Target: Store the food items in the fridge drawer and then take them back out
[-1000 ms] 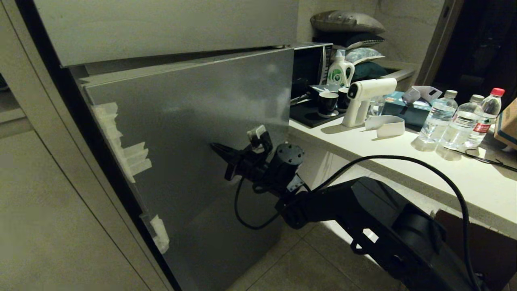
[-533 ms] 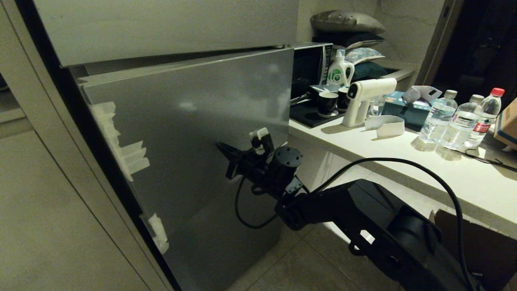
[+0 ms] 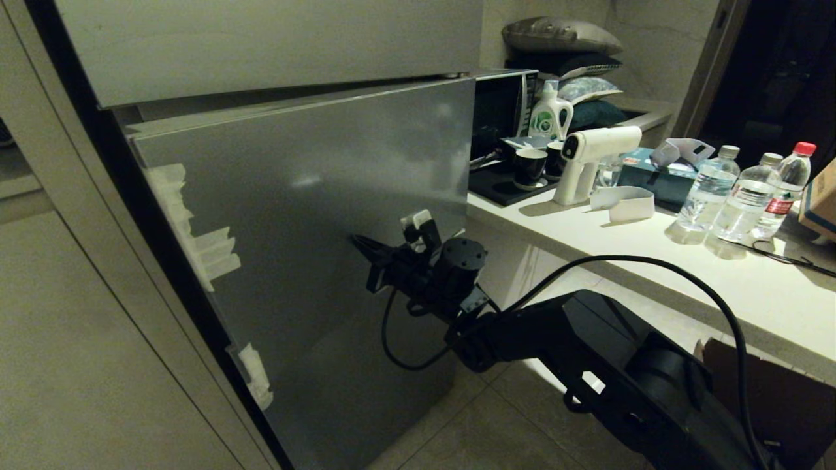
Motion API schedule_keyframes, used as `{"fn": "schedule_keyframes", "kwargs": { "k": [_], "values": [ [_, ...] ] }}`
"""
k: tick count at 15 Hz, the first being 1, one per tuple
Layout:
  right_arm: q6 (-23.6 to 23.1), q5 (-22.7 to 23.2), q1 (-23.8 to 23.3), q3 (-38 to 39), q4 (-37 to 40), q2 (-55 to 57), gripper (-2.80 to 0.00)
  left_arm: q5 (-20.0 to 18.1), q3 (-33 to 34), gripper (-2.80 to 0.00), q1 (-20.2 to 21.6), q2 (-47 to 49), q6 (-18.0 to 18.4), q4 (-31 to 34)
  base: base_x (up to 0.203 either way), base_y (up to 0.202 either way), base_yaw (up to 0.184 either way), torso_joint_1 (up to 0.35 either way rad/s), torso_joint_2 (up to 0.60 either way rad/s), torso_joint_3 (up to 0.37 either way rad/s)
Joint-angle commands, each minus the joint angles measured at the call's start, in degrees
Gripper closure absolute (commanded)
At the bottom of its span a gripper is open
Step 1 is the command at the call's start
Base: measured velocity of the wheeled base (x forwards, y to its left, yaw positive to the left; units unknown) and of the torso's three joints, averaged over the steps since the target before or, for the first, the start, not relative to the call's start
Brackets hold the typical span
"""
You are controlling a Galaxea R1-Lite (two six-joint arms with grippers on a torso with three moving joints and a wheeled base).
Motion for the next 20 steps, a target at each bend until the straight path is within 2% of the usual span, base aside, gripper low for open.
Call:
{"fn": "schedule_keyframes", "kwargs": {
  "k": [1,3,5,7,8,11,13,14,15,17,20],
  "values": [
    [-0.1,0.06,0.01,0.01,0.46,-0.13,0.0,-7.09,-4.91,0.0,-0.52,17.1,-0.71,-1.41,0.0,0.0,0.0,0.0,0.0,0.0],
    [-1.01,0.14,0.01,0.01,0.75,-0.22,0.0,-12.51,-6.76,0.0,-1.28,28.12,-1.26,-5.51,0.0,0.0,0.0,0.0,0.0,0.0],
    [-1.1,0.14,-0.08,0.01,1.02,-0.13,0.0,-15.35,-8.46,0.0,-4.05,38.21,-1.51,-11.54,0.0,0.0,0.0,0.0,0.0,0.0],
    [-1.1,0.18,-0.08,0.01,1.7,-0.05,0.0,-15.32,-10.52,0.0,-8.83,46.56,-1.66,-16.76,0.0,0.0,0.0,0.0,0.0,0.0],
    [-1.1,0.14,-0.08,0.01,1.99,-0.05,0.0,-13.94,-11.42,0.0,-11.35,50.12,-1.72,-18.66,0.0,0.0,0.0,0.0,0.0,0.0],
    [-1.19,0.14,-0.25,0.09,1.98,-0.13,0.0,-4.97,-12.54,0.0,-15.58,60.33,-1.77,-29.65,0.0,0.0,0.0,0.0,0.0,0.0],
    [-2.31,0.14,-0.25,0.1,1.99,-0.13,0.0,8.48,-12.35,0.0,-16.2,66.49,-1.94,-40.58,0.0,0.0,0.0,0.0,0.0,0.0],
    [-2.33,0.14,-0.17,0.1,1.9,-0.13,0.0,13.87,-12.55,0.0,-16.28,69.36,-2.18,-44.82,0.0,0.0,0.0,0.0,0.0,0.0],
    [-2.42,0.14,-0.16,0.1,1.81,-0.13,0.0,17.44,-13.02,0.0,-16.12,71.82,-2.39,-48.91,0.0,0.0,0.0,0.0,0.0,0.0],
    [-3.68,-0.17,-0.08,0.1,1.65,-0.22,0.0,21.46,-13.91,0.0,-14.05,75.67,-2.41,-56.37,0.0,0.0,0.0,0.0,0.0,0.0],
    [-5.08,-1.81,0.01,1.33,0.11,-0.81,0.0,22.91,-14.55,0.0,-11.66,78.57,-2.17,-64.65,0.0,0.0,0.0,0.0,0.0,0.0]
  ]
}}
